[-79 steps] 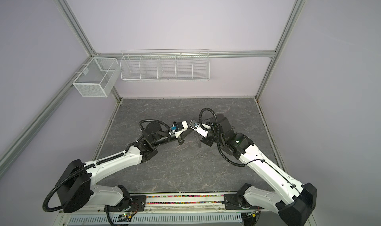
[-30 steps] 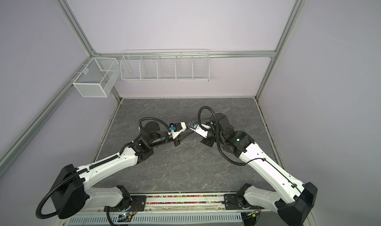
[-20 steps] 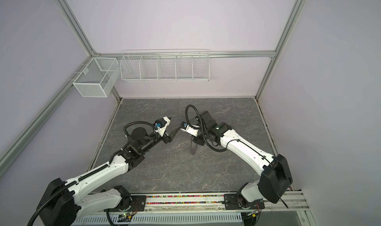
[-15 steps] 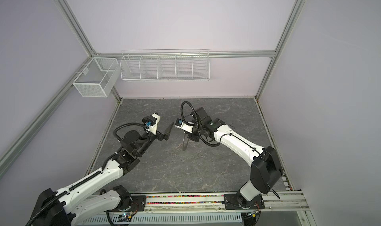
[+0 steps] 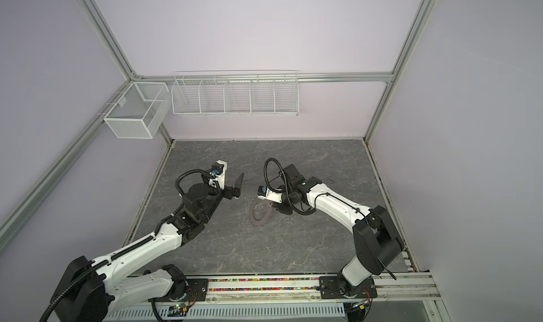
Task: Put the keys on the keyring
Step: 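Release the plate with the left gripper while the right gripper lowers it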
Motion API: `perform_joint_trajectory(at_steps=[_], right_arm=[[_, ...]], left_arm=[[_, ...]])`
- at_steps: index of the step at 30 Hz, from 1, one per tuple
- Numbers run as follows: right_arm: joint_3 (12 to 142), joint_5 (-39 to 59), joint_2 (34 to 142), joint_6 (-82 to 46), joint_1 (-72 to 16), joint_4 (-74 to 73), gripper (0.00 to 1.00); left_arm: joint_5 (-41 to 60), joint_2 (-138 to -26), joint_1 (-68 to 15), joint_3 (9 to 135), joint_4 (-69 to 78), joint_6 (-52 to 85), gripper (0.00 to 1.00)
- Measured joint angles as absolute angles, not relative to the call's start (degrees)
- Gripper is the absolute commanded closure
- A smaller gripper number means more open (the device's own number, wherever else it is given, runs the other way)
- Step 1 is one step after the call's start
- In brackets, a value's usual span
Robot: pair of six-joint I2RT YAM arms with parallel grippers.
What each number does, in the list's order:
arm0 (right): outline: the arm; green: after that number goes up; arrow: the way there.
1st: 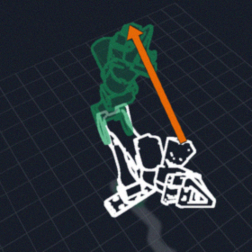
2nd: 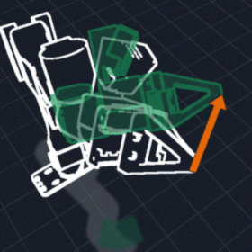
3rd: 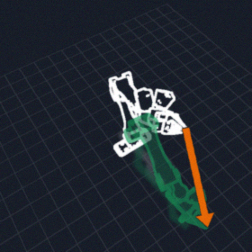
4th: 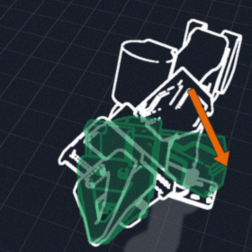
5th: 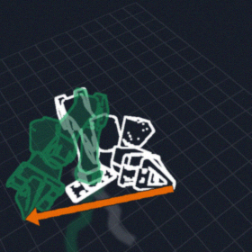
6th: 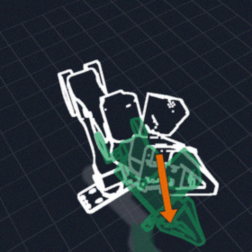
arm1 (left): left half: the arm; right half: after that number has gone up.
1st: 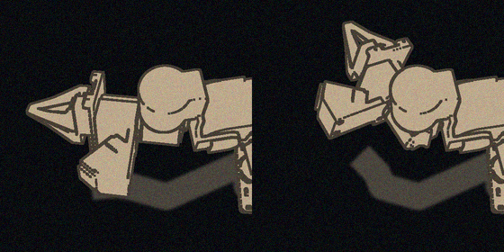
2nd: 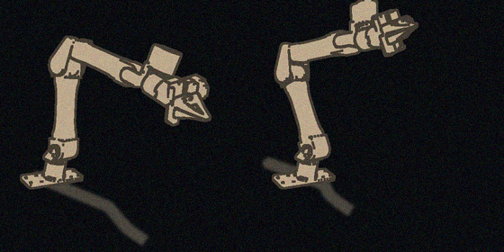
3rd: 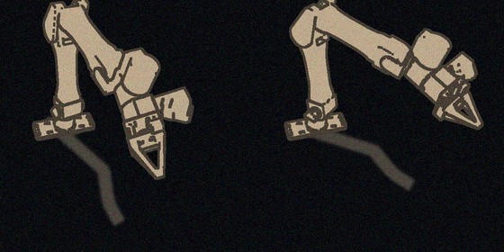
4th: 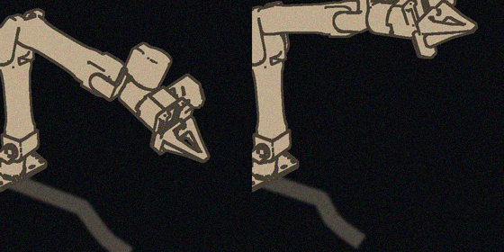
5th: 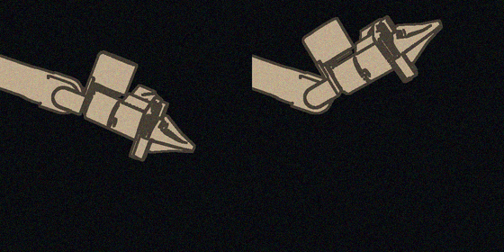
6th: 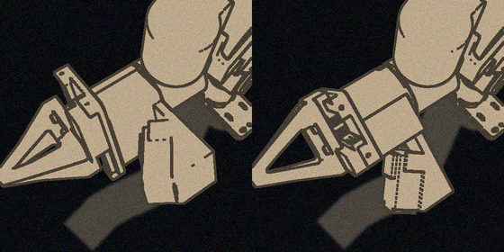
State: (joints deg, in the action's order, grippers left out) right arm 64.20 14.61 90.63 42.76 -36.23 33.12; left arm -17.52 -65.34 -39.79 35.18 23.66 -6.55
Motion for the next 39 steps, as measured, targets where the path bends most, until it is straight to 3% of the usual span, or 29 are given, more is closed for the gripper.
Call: perform_joint_trajectory(at_steps=[5,9,13,16,20,23,24,26,27,34,39], right_arm=[[64.18,9.56,92.14,43.72,-34.94,37.93,0.93],[64.31,5.10,94.59,43.75,-34.06,41.21,0.93],[64.77,1.30,99.61,43.07,-32.93,43.90,0.93],[64.77,-0.25,100.75,42.59,-31.86,44.42,0.87],[64.79,-1.04,100.77,41.85,-30.17,44.99,0.65],[64.82,-0.73,100.51,41.89,-28.82,45.41,0.59],[64.82,-0.36,100.05,41.85,-28.23,45.58,0.58],[64.82,0.58,98.52,41.78,-27.05,45.71,0.57],[64.82,1.58,97.06,41.71,-26.11,45.74,0.56],[66.54,12.97,86.91,43.66,-23.77,42.33,0.61],[72.36,19.42,94.85,47.20,-30.63,38.85,0.67]], left_arm=[[-14.94,-68.64,-39.79,36.34,23.73,-6.52,0.04],[-13.19,-70.06,-39.79,37.41,24.23,-6.46,0.12],[-11.70,-71.18,-39.79,37.41,25.04,-6.46,0.14],[-10.87,-71.79,-39.79,37.41,25.02,-6.20,0.24],[-9.96,-72.05,-39.79,37.41,24.86,-5.67,0.26],[-9.30,-72.03,-39.79,37.41,24.43,-5.41,0.28],[-9.13,-71.99,-39.79,37.41,23.94,-5.32,0.35],[-8.91,-71.57,-39.75,37.41,22.35,-4.99,0.55],[-8.86,-71.09,-39.70,37.41,21.32,-5.08,0.60],[-7.99,-66.46,-37.10,37.41,13.43,-3.95,0.62],[-5.52,-66.22,-34.22,37.41,9.52,-0.23,0.65]])
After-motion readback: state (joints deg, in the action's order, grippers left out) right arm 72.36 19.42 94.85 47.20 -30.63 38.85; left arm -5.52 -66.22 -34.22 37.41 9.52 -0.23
